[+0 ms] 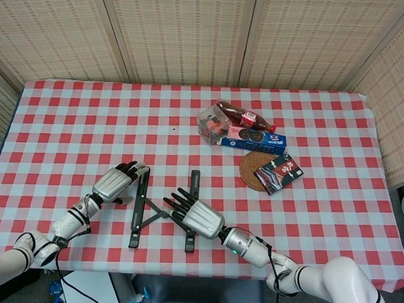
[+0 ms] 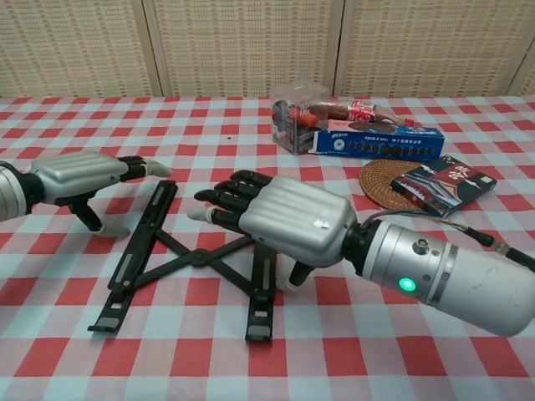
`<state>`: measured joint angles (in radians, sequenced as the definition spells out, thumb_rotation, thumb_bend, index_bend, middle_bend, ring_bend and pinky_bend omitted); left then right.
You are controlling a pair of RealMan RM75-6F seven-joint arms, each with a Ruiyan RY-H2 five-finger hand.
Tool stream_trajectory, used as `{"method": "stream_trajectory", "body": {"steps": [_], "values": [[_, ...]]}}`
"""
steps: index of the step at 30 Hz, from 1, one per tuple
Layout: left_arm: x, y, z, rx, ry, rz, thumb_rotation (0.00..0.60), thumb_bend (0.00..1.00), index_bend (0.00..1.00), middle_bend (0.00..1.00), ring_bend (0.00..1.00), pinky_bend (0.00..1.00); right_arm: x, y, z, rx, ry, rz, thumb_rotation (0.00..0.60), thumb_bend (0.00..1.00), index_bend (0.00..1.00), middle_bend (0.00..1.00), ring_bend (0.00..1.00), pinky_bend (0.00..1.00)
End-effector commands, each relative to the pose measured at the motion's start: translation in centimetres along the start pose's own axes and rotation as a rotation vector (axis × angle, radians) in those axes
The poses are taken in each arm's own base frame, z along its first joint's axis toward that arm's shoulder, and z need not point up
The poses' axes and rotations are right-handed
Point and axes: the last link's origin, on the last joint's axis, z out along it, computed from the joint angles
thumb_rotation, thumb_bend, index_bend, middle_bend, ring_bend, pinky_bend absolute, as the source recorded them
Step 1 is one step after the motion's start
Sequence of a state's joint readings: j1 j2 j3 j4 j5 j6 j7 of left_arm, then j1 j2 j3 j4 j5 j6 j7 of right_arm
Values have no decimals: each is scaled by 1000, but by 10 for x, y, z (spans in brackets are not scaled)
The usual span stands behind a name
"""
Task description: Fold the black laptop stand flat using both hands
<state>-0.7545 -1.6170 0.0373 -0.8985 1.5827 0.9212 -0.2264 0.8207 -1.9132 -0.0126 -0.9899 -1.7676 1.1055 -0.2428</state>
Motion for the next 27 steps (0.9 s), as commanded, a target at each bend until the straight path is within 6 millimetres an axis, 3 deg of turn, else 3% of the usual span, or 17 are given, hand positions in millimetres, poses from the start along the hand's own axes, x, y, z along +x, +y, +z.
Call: {"method": "stream_trajectory", "body": {"steps": [1,27], "values": [[0,1,0,2,0,-32,600,267,0,0,0,163,1,-1,2,-7,14,9,600,0,0,0,0,0],[1,18,-1,-42,-28,-148,600,267,0,0,0,163,0,-11,20,-30,75,33,600,0,0,0,0,0]]}}
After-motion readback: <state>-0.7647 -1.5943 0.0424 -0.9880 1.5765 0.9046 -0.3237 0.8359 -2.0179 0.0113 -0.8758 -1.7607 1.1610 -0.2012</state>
